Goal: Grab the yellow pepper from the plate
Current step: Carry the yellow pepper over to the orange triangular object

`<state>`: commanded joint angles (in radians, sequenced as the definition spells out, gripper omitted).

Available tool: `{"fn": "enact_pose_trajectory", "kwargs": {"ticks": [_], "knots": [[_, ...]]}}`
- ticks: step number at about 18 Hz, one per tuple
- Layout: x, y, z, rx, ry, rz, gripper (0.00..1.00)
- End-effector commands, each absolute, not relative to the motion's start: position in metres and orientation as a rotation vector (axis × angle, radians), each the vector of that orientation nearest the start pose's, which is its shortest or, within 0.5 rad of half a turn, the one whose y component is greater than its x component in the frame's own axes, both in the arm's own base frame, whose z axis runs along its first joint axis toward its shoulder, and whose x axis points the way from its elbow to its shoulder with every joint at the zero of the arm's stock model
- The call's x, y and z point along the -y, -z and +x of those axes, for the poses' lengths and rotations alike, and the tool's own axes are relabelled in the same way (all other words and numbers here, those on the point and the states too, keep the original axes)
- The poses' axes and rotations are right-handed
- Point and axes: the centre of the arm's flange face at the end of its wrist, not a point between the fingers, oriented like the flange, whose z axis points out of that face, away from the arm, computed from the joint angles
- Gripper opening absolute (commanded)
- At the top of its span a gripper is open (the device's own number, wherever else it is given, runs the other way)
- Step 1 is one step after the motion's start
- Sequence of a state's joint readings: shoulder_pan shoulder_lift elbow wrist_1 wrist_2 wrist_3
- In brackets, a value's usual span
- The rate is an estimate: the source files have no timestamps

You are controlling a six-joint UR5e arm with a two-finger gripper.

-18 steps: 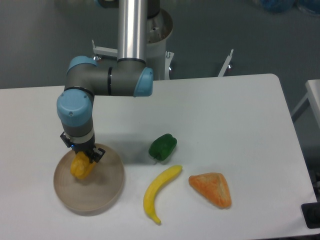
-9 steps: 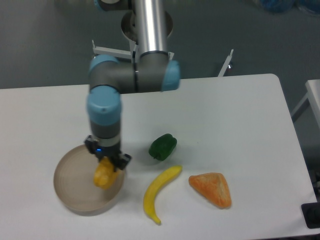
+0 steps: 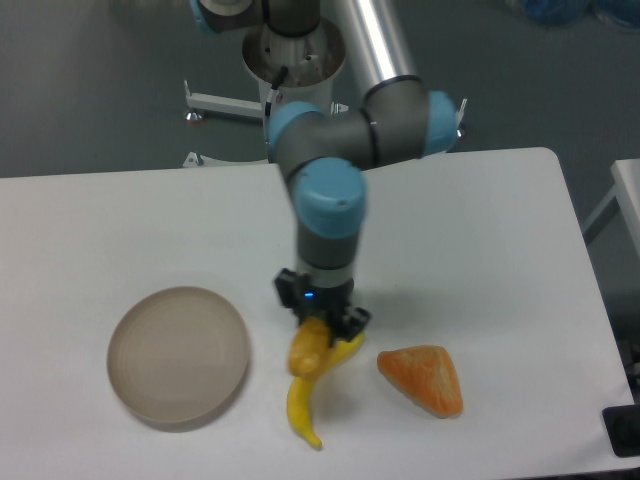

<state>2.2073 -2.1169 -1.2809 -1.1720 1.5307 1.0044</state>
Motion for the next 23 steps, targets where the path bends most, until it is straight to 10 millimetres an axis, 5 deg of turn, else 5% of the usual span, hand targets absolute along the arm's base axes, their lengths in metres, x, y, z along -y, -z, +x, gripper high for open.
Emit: {"fn": "enact_pose_trajectory", "kwargs": {"ticks": [3,9,23], "knots": [[-0.642,-0.336,-0.344,-0.574,-0.134,-2.979,0.4],[-0.648,-0.319,-0.369,-0.598,-0.145,-2.991,0.4],[-0.647,-0.322,-0.377,-0.609,-0.164,-2.986,0.4]]}}
